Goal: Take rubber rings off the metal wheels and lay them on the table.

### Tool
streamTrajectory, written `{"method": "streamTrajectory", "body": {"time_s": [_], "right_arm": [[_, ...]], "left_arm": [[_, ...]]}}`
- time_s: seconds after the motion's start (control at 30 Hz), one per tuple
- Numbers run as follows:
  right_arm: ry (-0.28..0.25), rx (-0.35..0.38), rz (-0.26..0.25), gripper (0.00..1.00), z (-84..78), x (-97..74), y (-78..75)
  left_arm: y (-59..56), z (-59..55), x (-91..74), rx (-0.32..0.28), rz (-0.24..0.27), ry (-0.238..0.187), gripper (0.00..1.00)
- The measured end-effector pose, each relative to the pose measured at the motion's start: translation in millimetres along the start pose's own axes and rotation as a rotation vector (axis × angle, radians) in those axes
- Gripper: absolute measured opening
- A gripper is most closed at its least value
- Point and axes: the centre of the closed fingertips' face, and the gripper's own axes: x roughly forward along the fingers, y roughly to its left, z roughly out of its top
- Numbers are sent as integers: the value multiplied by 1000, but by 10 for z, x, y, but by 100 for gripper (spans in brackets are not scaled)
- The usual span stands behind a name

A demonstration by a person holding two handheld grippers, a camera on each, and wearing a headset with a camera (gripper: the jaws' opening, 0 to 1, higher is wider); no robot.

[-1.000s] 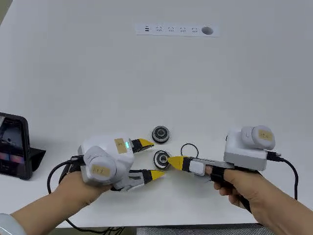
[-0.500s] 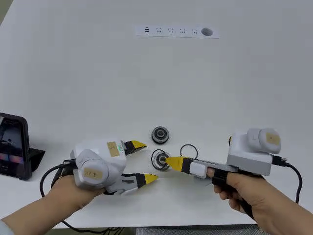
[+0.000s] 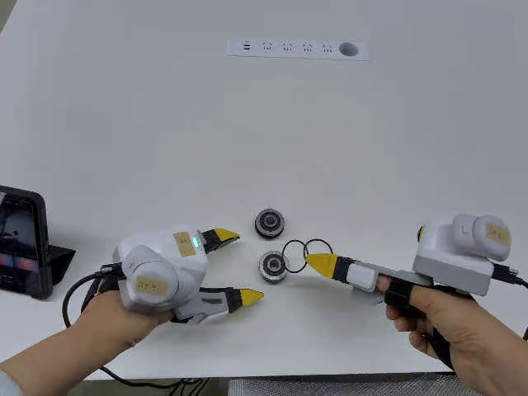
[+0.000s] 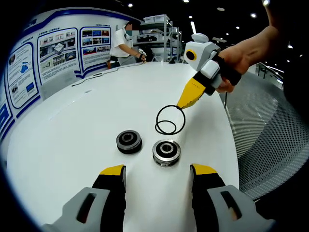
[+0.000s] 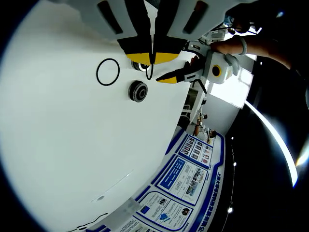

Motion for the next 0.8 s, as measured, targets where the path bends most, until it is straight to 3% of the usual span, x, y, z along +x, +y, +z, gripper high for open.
{"method": "streamTrajectory", "body": {"time_s": [0.17, 0.57, 0.8], "right_arm": [[-24, 17, -47, 2, 88, -47, -201], [4, 29, -125, 2, 57, 16, -504], [18, -37, -170, 7, 47, 1, -576]], "left_arm": [[3, -20, -3, -10, 3, 4, 55], [14, -23, -4, -17, 3, 7, 54], [24, -24, -9, -16, 4, 9, 54]]}}
